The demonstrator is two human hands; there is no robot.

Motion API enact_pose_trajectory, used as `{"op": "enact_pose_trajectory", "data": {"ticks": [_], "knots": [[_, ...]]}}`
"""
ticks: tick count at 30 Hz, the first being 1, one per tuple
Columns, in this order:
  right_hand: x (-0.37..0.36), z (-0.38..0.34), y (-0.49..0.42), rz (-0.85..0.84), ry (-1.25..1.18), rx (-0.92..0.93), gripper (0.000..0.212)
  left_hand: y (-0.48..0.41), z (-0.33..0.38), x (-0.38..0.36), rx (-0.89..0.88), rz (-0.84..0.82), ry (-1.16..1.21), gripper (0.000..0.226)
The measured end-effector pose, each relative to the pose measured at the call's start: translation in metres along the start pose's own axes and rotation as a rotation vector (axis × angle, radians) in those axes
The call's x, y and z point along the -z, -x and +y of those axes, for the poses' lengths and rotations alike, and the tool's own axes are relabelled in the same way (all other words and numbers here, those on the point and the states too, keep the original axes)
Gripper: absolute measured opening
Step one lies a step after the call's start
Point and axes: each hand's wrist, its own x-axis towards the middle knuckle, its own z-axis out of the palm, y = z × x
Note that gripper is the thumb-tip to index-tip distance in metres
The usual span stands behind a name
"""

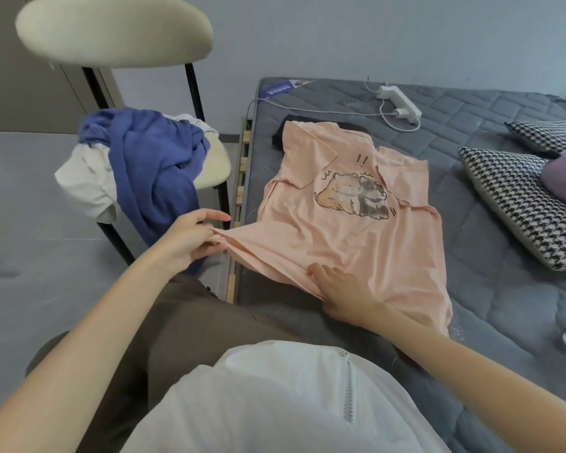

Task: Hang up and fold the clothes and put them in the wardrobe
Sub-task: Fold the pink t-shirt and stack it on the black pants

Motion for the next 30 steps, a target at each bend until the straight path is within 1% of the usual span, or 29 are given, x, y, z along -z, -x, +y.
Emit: {"op": "enact_pose_trajectory", "data": {"ticks": [2, 3, 5, 8, 12, 13, 17, 19, 22, 24, 26, 28, 30], "knots": [[0.012, 0.007, 0.003, 0.028, -0.066, -0.073, 0.040, -0.001, 0.006, -0.003, -0.029, 0.024, 0.079, 0.032], [0.020, 0.012, 0.005, 0.030, -0.094, -0.130, 0.039, -0.002, 0.009, -0.004, -0.054, 0.054, 0.113, 0.034], [0.039, 0.024, 0.009, 0.048, -0.115, -0.253, 0.042, -0.004, 0.016, -0.007, -0.110, 0.110, 0.182, 0.037], [0.063, 0.042, 0.020, 0.126, -0.092, -0.403, 0.045, -0.005, 0.024, -0.010, -0.181, 0.173, 0.265, 0.038], [0.068, 0.060, 0.039, 0.305, -0.028, -0.474, 0.025, -0.008, 0.029, -0.015, -0.225, 0.223, 0.313, 0.039], [0.066, 0.063, 0.044, 0.329, -0.026, -0.492, 0.023, -0.009, 0.029, -0.016, -0.235, 0.228, 0.315, 0.040], [0.058, 0.068, 0.064, 0.352, -0.105, -0.637, 0.028, -0.013, 0.026, -0.022, -0.239, 0.283, 0.321, 0.037], [0.055, 0.071, 0.071, 0.357, -0.138, -0.698, 0.025, -0.015, 0.024, -0.026, -0.234, 0.329, 0.347, 0.036], [0.054, 0.076, 0.082, 0.409, -0.141, -0.772, 0.017, -0.018, 0.019, -0.031, -0.214, 0.317, 0.413, 0.028], [0.054, 0.082, 0.091, 0.458, -0.143, -0.814, 0.020, -0.022, 0.017, -0.032, -0.205, 0.351, 0.390, 0.028], [0.056, 0.089, 0.101, 0.571, -0.227, -0.875, 0.027, -0.024, 0.017, -0.031, -0.193, 0.413, 0.400, 0.033], [0.060, 0.093, 0.111, 0.719, -0.414, -0.954, 0.030, -0.023, 0.019, -0.033, -0.177, 0.439, 0.443, 0.035], [0.065, 0.095, 0.117, 0.823, -0.600, -1.049, 0.030, -0.025, 0.024, -0.037, -0.175, 0.456, 0.496, 0.031]]}}
